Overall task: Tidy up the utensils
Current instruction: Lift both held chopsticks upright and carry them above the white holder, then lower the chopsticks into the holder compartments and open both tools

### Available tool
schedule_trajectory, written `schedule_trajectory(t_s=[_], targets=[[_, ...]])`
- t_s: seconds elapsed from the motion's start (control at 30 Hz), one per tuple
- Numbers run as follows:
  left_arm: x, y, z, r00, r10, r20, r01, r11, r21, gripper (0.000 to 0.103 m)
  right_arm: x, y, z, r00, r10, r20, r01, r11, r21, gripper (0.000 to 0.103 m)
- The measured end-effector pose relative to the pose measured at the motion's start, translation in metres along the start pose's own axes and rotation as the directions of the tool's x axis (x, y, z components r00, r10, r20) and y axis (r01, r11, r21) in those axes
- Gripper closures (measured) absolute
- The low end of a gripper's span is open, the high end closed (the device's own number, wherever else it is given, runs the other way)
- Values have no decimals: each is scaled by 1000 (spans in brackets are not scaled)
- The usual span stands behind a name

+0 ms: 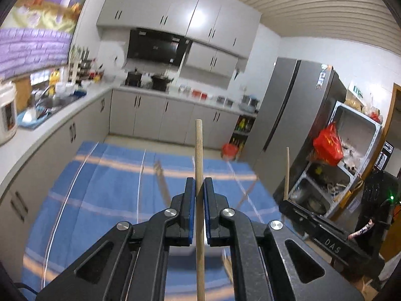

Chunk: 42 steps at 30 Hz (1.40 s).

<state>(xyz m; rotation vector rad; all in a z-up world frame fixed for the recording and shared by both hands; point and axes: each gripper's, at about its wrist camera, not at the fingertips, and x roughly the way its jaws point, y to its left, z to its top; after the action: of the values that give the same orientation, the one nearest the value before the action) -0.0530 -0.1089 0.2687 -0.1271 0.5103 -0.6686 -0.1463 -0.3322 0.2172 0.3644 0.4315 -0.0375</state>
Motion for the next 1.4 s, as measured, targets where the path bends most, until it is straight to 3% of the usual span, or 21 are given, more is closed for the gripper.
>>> schedule_trajectory(t_s=[0.17, 0.37, 0.7, 1.07, 1.17, 1.23, 1.4], targets=[[60, -9, 27, 998, 24, 57, -26, 999, 39, 97, 39, -7, 33, 994, -69, 88, 69, 998, 2, 96], [125, -12, 37, 993, 67, 98, -73, 995, 62, 97, 90, -25, 49, 980, -156, 126, 156, 988, 11, 96], [192, -10, 10, 993, 93, 66, -98, 992, 79, 97, 134, -35, 28, 973, -206, 105, 209, 978, -17, 96], [180, -3, -12, 992, 124, 34, -126, 989, 74, 97, 138, -40, -2, 984, -178, 25, 178, 984, -5, 95], [170, -4, -12, 991, 129, 33, -131, 988, 76, 85, 135, -39, -6, 984, -176, 14, 176, 984, -8, 95], [159, -5, -10, 990, 135, 52, -138, 988, 69, 67, 131, -39, -9, 985, -173, 10, 174, 985, -15, 95], [131, -6, -4, 987, 141, 81, -145, 988, 54, 66, 120, -34, -8, 987, -162, 14, 162, 986, -29, 84]])
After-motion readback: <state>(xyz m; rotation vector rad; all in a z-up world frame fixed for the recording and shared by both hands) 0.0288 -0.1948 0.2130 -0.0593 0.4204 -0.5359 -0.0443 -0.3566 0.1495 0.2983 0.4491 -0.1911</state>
